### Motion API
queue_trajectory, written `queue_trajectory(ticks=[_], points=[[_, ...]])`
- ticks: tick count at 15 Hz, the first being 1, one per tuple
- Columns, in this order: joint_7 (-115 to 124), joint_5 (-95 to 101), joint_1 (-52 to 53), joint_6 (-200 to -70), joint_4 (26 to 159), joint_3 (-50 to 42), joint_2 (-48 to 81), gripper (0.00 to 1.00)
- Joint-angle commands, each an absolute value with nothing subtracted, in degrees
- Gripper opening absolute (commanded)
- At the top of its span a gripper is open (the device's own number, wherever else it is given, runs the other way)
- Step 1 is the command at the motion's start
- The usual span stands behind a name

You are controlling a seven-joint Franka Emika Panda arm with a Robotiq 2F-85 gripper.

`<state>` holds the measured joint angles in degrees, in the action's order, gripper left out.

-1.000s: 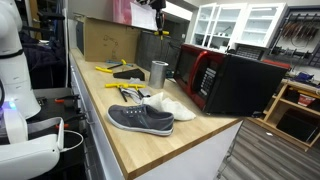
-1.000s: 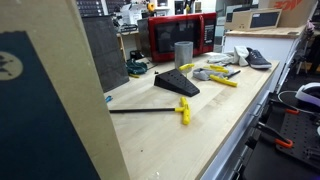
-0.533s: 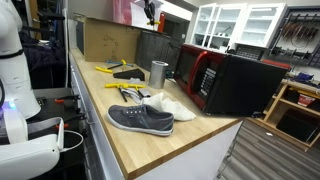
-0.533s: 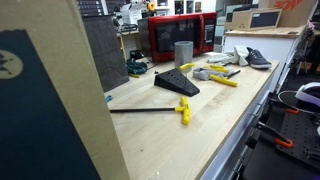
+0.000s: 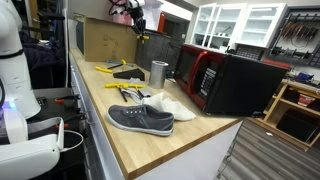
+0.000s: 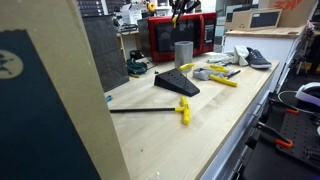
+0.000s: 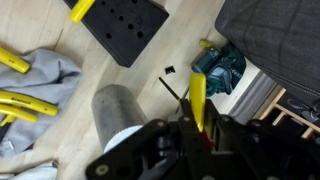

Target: Put one wrench in the silver container then place the wrench on the black stand.

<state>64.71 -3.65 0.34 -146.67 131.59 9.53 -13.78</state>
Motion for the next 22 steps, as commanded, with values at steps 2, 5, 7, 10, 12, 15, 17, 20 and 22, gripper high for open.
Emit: queue_trajectory(ticks=[2,5,7,10,12,15,17,20,22], points=[[65.87,-5.57,1.48,-147.97,133.52,9.83,-13.52,0.04],[65.74,-5.74,1.81,-148.02,134.02,9.85,-13.46,0.16],[65.65,-5.74,1.68,-148.02,134.02,9.65,-13.46,0.16],[67.1,-5.02,1.19,-149.97,134.75,9.95,-13.22,0.04],[69.07,-4.95,1.28,-152.04,136.06,10.72,-12.92,0.04],[73.73,-3.35,1.03,-154.43,137.78,12.11,-12.01,0.04],[78.0,-1.94,0.86,-155.77,138.82,12.97,-11.34,0.04],[84.17,0.73,0.75,-157.58,140.01,13.71,-10.57,0.04],[87.05,1.71,1.05,-157.8,140.47,13.89,-10.13,0.04]])
